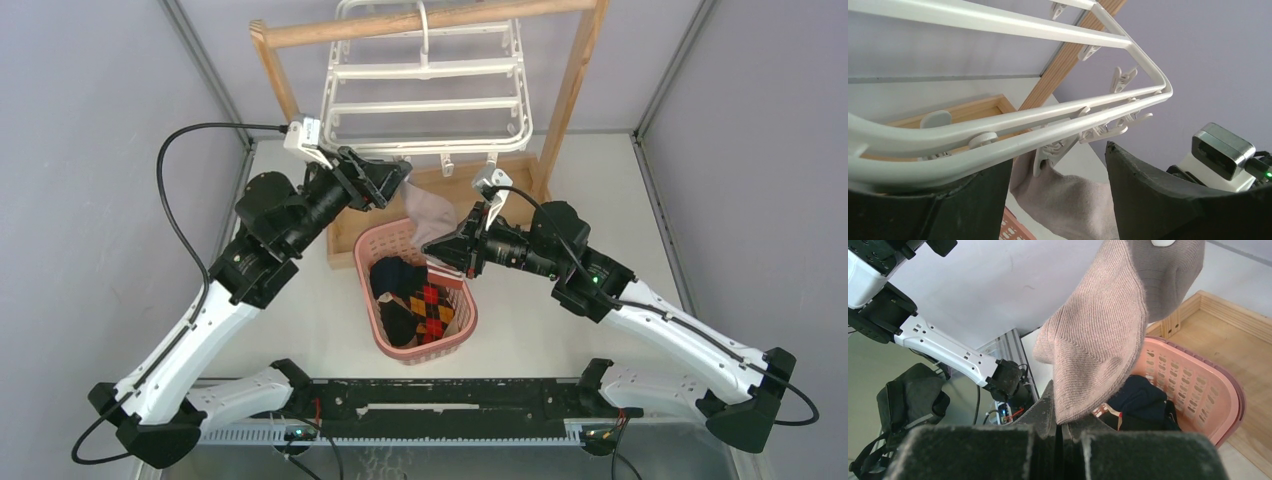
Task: Remove the socks clipped to the hanger
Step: Remove the sock from the hanger.
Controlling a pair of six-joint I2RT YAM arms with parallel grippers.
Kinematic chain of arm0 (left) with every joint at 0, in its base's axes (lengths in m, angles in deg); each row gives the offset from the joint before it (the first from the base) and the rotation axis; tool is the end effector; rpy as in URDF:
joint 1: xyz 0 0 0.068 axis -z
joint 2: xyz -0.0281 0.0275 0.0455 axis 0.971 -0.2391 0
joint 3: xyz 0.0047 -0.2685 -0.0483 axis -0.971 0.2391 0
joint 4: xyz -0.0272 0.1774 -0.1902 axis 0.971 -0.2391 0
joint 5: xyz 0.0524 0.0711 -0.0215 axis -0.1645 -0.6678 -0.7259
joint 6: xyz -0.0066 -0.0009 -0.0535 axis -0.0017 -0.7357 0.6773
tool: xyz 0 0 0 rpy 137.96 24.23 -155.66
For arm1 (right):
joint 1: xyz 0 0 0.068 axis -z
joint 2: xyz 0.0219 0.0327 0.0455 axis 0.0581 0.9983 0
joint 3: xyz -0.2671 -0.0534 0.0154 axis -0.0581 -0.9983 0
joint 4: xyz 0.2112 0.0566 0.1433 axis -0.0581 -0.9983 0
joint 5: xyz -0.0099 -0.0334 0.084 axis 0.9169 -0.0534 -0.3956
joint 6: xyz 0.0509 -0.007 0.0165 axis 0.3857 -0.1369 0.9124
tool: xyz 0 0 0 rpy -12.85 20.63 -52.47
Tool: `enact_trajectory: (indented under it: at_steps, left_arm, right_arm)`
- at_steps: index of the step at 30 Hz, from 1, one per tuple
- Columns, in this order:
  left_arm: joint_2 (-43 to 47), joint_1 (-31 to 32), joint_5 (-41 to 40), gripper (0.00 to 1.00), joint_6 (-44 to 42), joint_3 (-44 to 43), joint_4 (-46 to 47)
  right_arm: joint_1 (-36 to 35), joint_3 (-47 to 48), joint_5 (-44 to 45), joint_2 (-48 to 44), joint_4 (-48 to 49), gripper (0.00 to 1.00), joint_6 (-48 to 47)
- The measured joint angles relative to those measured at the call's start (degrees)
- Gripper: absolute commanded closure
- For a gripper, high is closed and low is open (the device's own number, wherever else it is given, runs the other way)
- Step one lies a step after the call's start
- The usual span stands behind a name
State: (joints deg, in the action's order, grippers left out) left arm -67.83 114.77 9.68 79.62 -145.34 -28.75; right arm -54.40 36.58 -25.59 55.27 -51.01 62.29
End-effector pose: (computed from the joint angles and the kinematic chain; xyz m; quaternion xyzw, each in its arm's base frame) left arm 0.1627 -0.1295 0.4665 0.0312 0.6729 -0.4301 0.6010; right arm 0.1371 0.1882 0.4025 -0.3192 0.6503 0.4787 0.4961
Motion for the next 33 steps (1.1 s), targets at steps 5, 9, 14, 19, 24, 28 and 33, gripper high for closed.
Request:
enact_trajectory:
  at_steps: [5, 9, 14, 19, 24, 28, 33]
  left_arm:
    - [-0.5, 1.5, -2.6, 0.29, -2.4, 0.0, 1.0]
    - [-1.1, 2.2, -4.4, 0.32, -4.0, 0.0, 1.4]
    - [-1.7, 3.3, -6.7, 0.38, -6.0, 0.0, 1.5]
    - [-1.7, 3.9, -7.7, 0.41, -7.7, 0.1, 2.4]
    - [-1.7, 4.1, -8.6, 0.44, -9.0, 0.2, 4.3]
    - [-1.7, 4.3, -9.0, 0.51, -9.8, 0.2, 5.2]
    - [-1.8, 4.4, -9.1, 0.53, -10.5, 0.2, 5.3]
  right_arm:
    - [0.0, 0.0, 0.0, 0.2, 0.1, 1.0, 0.2]
    - [0.0, 0.0, 0.0, 0.8, 0.2, 1.0, 0.4]
    - [0.0, 0.0, -0.2, 1.2, 0.3, 1.0, 0.5]
    - [0.0, 0.0, -0.5, 1.4, 0.7, 1.0, 0.5]
    - [0.0, 0.0, -0.6, 1.4, 0.7, 1.0, 0.5]
    - [0.0, 0.0, -0.6, 1.4, 0.7, 1.0, 0.5]
    - [0.0, 0.0, -0.8, 1.6, 0.7, 1.0, 0.5]
